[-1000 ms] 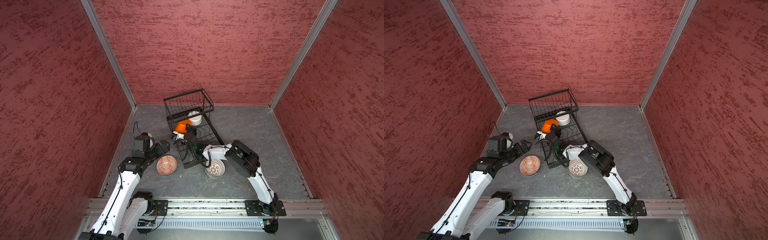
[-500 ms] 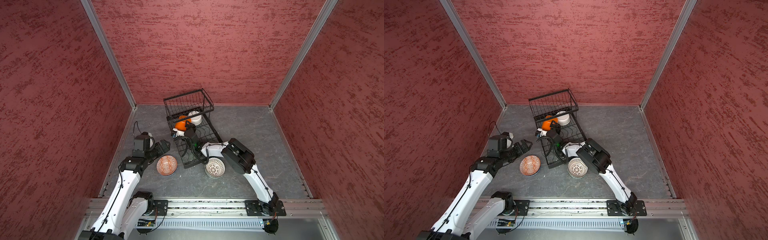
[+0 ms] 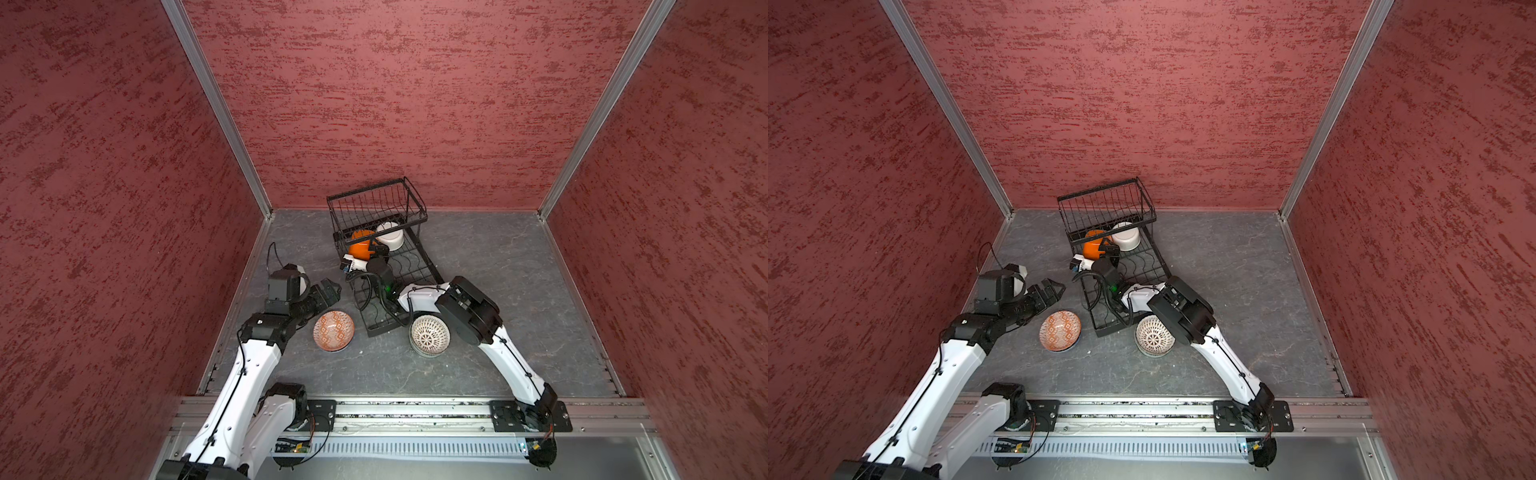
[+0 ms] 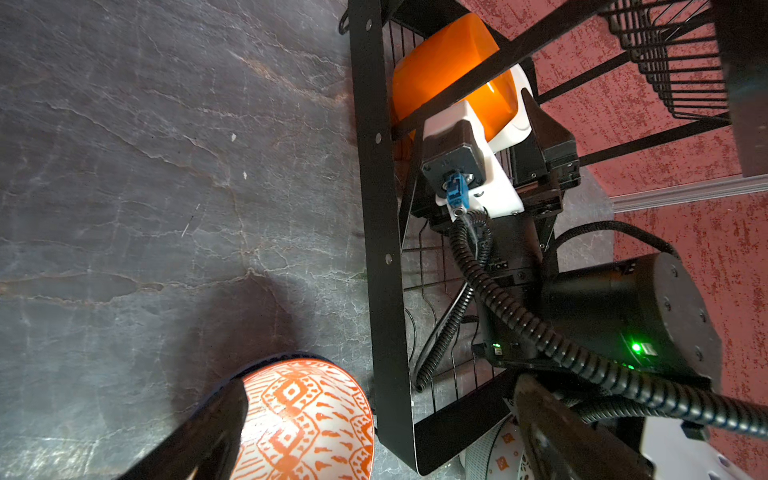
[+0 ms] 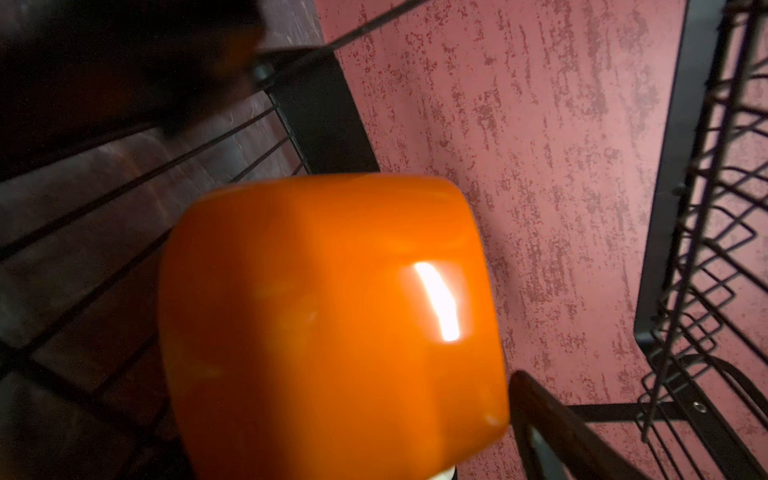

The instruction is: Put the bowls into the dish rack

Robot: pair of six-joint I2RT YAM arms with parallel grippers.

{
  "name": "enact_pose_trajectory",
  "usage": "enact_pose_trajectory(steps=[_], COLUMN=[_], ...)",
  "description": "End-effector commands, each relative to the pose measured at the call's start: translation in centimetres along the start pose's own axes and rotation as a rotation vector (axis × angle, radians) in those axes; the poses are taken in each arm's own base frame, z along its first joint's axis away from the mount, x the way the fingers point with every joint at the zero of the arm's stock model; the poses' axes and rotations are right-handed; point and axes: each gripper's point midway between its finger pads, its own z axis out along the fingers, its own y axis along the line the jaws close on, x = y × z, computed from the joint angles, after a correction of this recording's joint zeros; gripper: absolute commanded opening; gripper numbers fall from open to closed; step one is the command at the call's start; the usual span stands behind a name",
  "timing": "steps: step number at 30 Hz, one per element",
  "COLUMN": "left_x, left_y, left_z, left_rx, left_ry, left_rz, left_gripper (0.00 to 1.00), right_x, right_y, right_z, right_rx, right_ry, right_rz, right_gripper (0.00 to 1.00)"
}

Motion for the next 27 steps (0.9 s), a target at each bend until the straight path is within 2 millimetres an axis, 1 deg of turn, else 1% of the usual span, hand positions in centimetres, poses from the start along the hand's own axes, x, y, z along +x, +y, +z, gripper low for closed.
enact_pose_trajectory(steps=[1, 9, 19, 27], left_x=[-0.3, -0.3, -0.1, 0.0], left_y=[-0.1, 0.0, -0.1, -0.1], left_z=[0.0, 0.0, -0.4, -0.9], left_rx=[0.011, 0.01, 0.014, 0.013], left_ry=[-0.014, -0.013, -0.016, -0.025], left_rz=[0.01, 0.01, 0.008, 0.011], left_gripper=[1.0, 1.0, 1.0, 1.0], right_x=[0.0, 0.2, 0.5, 0.8], right_y=[-0.7, -0.7, -1.3, -0.3], right_z=[0.3, -0.1, -1.9, -2.7], right_rx=[0.026, 0.01, -0.058, -0.138], right_ry=[0.002, 0.004, 0.007, 0.018], right_rz=[0.009, 0.024, 0.08, 0.108], right_gripper=[0.98, 0.99, 0.98, 0.98])
